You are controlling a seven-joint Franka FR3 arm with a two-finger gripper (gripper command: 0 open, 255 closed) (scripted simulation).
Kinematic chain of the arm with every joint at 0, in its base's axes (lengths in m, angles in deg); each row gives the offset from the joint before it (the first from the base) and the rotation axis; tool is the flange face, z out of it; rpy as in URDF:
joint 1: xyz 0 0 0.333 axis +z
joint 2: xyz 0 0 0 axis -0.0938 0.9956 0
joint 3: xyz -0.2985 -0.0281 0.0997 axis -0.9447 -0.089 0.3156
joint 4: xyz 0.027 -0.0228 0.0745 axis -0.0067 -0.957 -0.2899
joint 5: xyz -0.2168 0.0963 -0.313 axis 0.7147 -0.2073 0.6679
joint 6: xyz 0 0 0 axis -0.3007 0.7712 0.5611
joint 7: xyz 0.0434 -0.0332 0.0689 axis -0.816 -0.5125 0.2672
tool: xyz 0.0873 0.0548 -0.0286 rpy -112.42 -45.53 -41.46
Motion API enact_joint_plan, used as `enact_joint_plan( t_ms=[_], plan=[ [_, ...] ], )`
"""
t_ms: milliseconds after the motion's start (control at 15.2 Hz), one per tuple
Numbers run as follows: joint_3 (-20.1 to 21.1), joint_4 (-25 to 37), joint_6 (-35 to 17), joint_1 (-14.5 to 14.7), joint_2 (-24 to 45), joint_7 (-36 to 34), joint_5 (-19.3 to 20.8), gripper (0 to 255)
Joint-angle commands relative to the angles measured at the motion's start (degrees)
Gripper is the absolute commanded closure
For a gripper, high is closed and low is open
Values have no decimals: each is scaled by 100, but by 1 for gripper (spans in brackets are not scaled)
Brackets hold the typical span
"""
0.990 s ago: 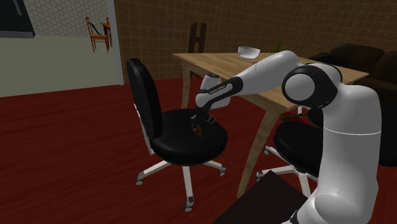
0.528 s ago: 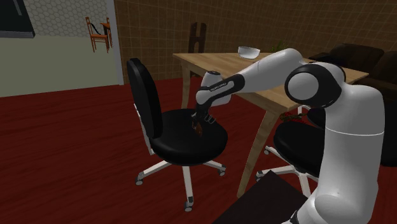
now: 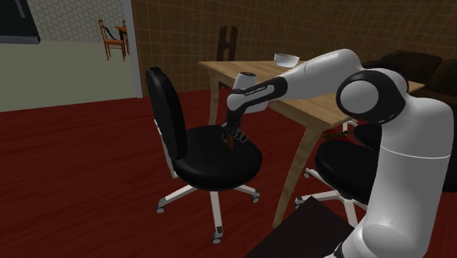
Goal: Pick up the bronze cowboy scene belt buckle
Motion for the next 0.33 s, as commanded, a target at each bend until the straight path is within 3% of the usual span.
enact_joint_plan(
  t_ms=[0,264],
  plan=[
    [-2,55,133,2,-75,-11,7,255],
    [-4,122,274,2,-150,-20,13,255]
  ],
)
